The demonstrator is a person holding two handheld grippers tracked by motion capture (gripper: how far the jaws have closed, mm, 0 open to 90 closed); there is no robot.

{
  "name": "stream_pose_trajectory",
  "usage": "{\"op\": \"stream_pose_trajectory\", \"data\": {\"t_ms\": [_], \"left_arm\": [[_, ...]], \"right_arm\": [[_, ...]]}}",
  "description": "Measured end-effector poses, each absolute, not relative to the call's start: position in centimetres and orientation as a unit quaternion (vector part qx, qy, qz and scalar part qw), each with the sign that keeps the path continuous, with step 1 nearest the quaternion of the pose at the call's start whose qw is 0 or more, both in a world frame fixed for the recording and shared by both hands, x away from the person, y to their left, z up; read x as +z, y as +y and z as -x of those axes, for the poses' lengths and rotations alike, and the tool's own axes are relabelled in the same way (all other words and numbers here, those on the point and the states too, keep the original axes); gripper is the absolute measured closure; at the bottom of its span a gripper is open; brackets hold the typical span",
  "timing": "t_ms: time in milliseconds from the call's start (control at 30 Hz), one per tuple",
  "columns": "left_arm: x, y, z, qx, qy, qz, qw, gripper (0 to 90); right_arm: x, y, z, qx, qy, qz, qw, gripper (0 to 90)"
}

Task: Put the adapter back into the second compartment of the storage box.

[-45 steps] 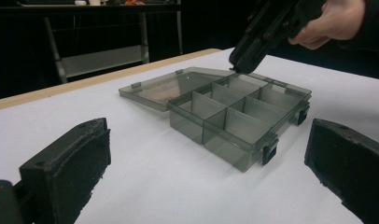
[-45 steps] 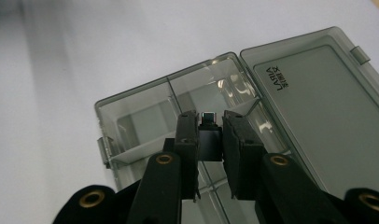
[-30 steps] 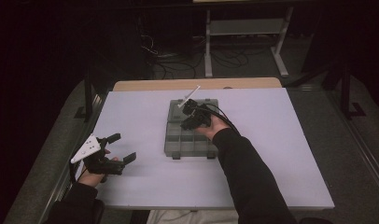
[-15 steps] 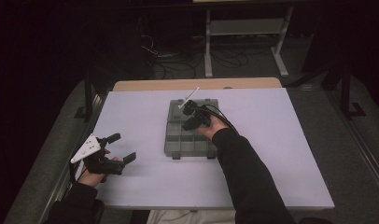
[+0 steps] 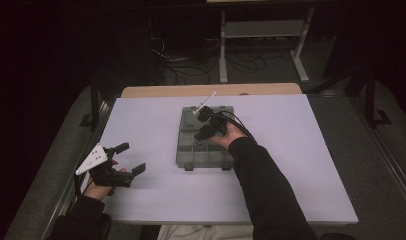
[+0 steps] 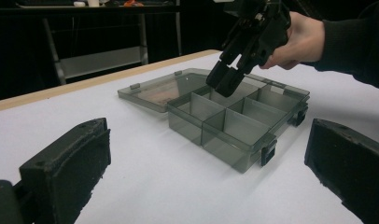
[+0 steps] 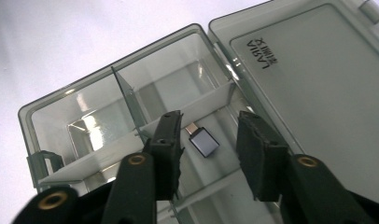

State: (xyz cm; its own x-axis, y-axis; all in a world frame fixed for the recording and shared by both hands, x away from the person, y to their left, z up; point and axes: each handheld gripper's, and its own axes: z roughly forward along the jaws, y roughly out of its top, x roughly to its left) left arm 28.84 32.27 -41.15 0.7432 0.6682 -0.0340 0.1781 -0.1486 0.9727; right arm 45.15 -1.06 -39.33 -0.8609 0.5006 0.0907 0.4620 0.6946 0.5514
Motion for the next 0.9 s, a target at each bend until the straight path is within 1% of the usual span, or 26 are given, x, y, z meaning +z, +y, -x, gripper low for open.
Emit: {"op": "stream_pose_trajectory", "data": {"t_ms": [100,200,333,367,433,467,700,900], "left_arm": [[-41.2,32.3,-28.9,0.209,0.291,-0.728,0.584,0.0],[-41.2,32.3,-28.9,0.209,0.291,-0.728,0.584,0.0],[-41.2,32.3,-28.8,0.209,0.291,-0.729,0.584,0.0],[-41.2,32.2,-28.8,0.209,0.292,-0.728,0.584,0.0],[-41.2,32.2,-28.8,0.209,0.292,-0.728,0.584,0.0],[-41.2,32.3,-28.8,0.209,0.292,-0.729,0.583,0.0],[-41.2,32.3,-28.8,0.209,0.292,-0.728,0.584,0.0],[-41.2,32.3,-28.8,0.209,0.293,-0.728,0.583,0.0]], "right_arm": [[-38.9,-1.3,-45.0,0.295,0.919,-0.259,0.036,50.0],[-38.3,-1.5,-44.8,0.304,0.916,-0.26,0.035,40.5],[-37.7,-2.0,-44.6,0.31,0.911,-0.272,0.036,30.4],[-37.6,-2.2,-44.5,0.31,0.91,-0.274,0.037,28.8],[-37.5,-2.3,-44.5,0.311,0.91,-0.272,0.038,28.8],[-37.2,-2.6,-44.3,0.313,0.908,-0.276,0.039,25.0],[-36.8,-3.1,-43.8,0.325,0.903,-0.279,0.045,16.5],[-36.8,-3.3,-43.2,0.318,0.904,-0.279,0.056,12.5]]}}
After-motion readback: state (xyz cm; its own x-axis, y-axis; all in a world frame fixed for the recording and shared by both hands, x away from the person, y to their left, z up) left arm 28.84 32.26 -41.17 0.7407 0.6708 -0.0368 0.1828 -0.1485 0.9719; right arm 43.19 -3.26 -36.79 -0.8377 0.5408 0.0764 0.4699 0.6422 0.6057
